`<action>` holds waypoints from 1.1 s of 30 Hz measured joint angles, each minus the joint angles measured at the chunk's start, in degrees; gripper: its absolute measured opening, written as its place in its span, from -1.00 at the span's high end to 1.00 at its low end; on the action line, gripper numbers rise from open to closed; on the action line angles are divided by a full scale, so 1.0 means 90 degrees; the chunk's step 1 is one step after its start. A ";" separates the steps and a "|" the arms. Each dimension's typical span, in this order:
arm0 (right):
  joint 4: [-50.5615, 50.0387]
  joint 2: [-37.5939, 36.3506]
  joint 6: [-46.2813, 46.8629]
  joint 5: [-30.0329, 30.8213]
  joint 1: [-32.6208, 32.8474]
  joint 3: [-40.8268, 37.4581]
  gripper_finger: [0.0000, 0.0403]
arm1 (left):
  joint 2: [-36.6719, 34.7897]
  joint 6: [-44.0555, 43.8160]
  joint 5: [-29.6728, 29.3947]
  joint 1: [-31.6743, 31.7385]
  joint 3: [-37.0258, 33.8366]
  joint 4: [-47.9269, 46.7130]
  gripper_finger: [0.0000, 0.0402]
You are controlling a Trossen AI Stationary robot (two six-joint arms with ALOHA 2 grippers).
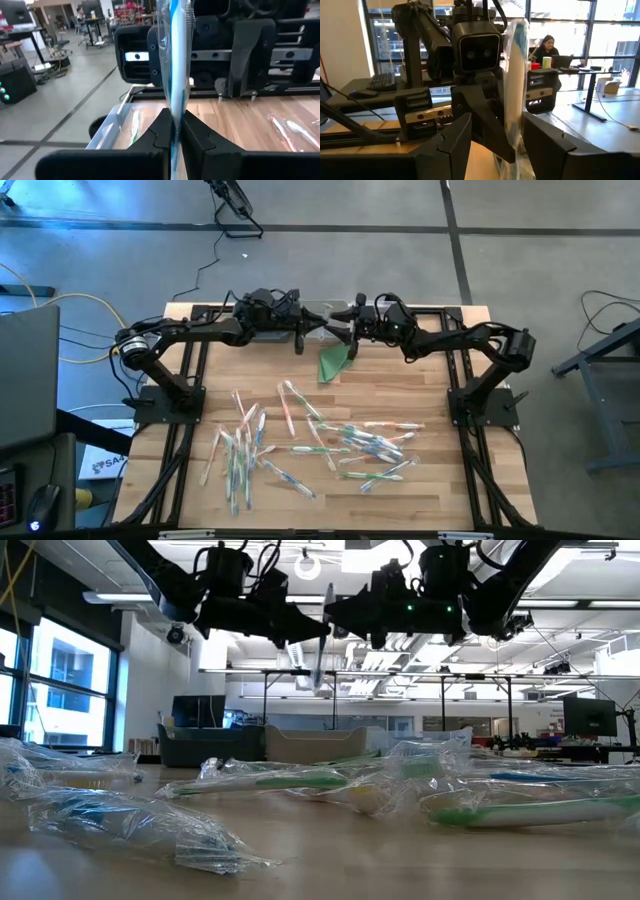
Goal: Pick & Place Toothbrushes
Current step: Put the blue toothbrush into the gray bin
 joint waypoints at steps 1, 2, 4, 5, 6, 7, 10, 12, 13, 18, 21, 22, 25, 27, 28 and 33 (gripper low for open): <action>-0.0002 0.0000 -0.0041 0.0000 0.0018 0.0002 0.19 | 0.0000 0.0006 -0.0024 -0.0032 0.0000 0.0022 0.95; -0.0007 0.0000 -0.0066 0.0000 0.0030 0.0002 0.19 | 0.0000 0.0019 -0.0024 -0.0056 0.0000 0.0026 0.95; -0.0014 0.0000 -0.0087 0.0001 0.0055 0.0002 0.19 | 0.0000 0.0034 -0.0022 -0.0101 0.0000 0.0025 0.95; -0.0015 0.0000 -0.0107 0.0001 0.0055 0.0002 0.19 | 0.0000 0.0034 -0.0024 -0.0106 0.0000 0.0029 0.95; -0.0012 0.0000 -0.0120 0.0000 0.0055 0.0002 0.20 | 0.0000 0.0036 -0.0040 -0.0106 0.0000 0.0034 0.95; -0.0013 0.0000 -0.0142 -0.0001 0.0052 0.0002 0.21 | 0.0000 0.0036 -0.0050 -0.0106 0.0000 0.0033 0.95; -0.0019 0.0000 -0.0214 0.0000 0.0050 0.0002 0.27 | 0.0000 0.0058 -0.0051 -0.0106 0.0000 0.0015 0.95; -0.0019 0.0000 -0.0221 0.0002 0.0050 0.0002 0.32 | 0.0000 0.0056 -0.0051 -0.0106 0.0000 0.0000 0.95; -0.0019 0.0000 -0.0224 0.0018 0.0050 0.0002 0.35 | 0.0000 0.0056 -0.0052 -0.0106 0.0000 -0.0006 0.95; -0.0015 0.0000 -0.0272 0.0292 0.0053 0.0002 0.52 | 0.0000 0.0053 -0.0060 -0.0106 0.0000 -0.0070 0.95; -0.0012 0.0000 -0.0274 0.0306 0.0053 0.0002 0.61 | 0.0000 0.0054 -0.0073 -0.0106 0.0000 -0.0068 0.95; -0.0012 0.0000 -0.0272 0.0308 0.0053 0.0002 0.65 | 0.0000 0.0053 -0.0073 -0.0106 0.0000 -0.0068 0.95; -0.0012 0.0000 -0.0273 0.0314 0.0053 0.0002 0.75 | 0.0000 0.0053 -0.0068 -0.0106 0.0000 -0.0070 0.95; -0.0012 0.0000 -0.0277 0.0308 0.0050 0.0002 0.83 | 0.0000 0.0049 -0.0069 -0.0106 0.0000 -0.0069 0.95; -0.0012 0.0000 -0.0280 0.0308 0.0050 0.0002 0.87 | 0.0000 0.0049 -0.0061 -0.0106 0.0000 -0.0074 0.95; -0.0027 0.0000 -0.0292 0.0296 0.0050 0.0000 0.91 | 0.0000 0.0034 -0.0032 -0.0101 0.0000 -0.0158 0.95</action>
